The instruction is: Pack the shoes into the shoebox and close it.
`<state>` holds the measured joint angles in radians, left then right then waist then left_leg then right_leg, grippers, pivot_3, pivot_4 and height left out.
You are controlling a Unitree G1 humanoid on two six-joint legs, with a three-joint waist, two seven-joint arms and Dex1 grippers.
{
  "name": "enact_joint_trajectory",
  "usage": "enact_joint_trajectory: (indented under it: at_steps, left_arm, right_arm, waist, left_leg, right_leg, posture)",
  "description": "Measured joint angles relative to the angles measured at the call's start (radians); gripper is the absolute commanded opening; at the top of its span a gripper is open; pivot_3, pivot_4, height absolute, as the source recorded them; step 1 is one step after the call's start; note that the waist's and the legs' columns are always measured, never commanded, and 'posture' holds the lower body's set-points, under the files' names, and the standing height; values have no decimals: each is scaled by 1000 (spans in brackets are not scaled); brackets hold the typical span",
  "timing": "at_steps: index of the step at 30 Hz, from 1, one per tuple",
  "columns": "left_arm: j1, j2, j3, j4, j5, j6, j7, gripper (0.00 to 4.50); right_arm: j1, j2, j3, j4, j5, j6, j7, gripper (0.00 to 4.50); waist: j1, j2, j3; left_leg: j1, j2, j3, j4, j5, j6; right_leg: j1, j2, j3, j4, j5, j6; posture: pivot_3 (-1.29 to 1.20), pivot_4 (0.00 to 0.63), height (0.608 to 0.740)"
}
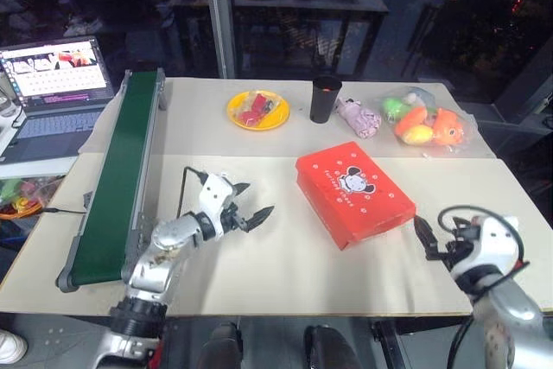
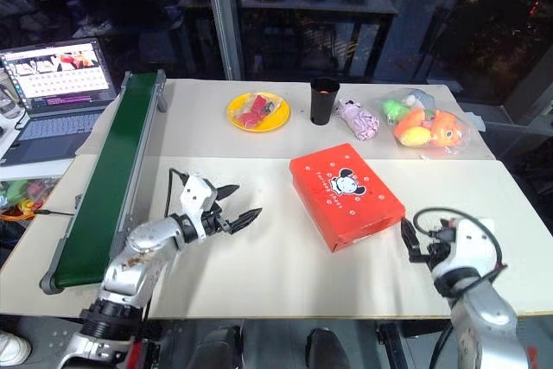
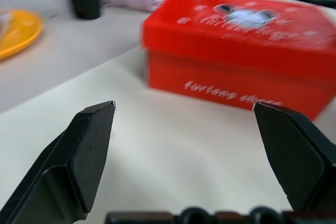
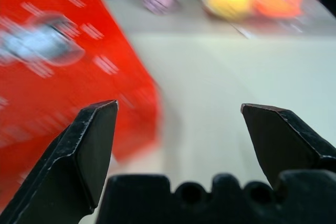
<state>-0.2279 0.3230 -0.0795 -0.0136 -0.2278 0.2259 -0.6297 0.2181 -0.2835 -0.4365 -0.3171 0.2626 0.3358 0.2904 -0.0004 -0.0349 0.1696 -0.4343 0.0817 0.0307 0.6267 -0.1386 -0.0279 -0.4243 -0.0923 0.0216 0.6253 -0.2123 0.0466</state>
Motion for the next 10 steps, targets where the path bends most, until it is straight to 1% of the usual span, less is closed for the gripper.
enact_joint_trajectory:
  at_steps: [2,3,5,10]
  left_arm:
    - [38,-16,4,18,20,-46,30,4500]
    - [56,-20,6,37,30,-71,40,4500]
    - [91,-27,12,85,49,-121,62,4500]
    - [118,-56,54,190,70,-211,129,4500]
  right_arm:
    - [39,36,17,75,-16,-75,4,4424]
    - [51,54,32,112,-21,-101,8,4424]
    - [68,76,69,167,-31,-142,17,4424]
    - [33,108,131,206,-46,-210,23,4424]
  waist:
    - [-2,1,-1]
    - [-5,2,-1]
    - [-15,5,-3]
    - [-17,5,-3]
  left_leg:
    - [1,0,0,0,-2,-2]
    - [1,0,0,0,-5,-7]
    - [1,0,0,0,-5,-8]
    - [2,0,0,0,-6,-9]
  right_leg:
    - [0,0,0,0,0,0]
    - [0,0,0,0,0,0]
    - [0,-1,0,0,0,0]
    - [0,-1,0,0,0,-1]
  posture:
    - [0,150,736]
    - [0,150,736]
    - [0,150,736]
    - [0,150,736]
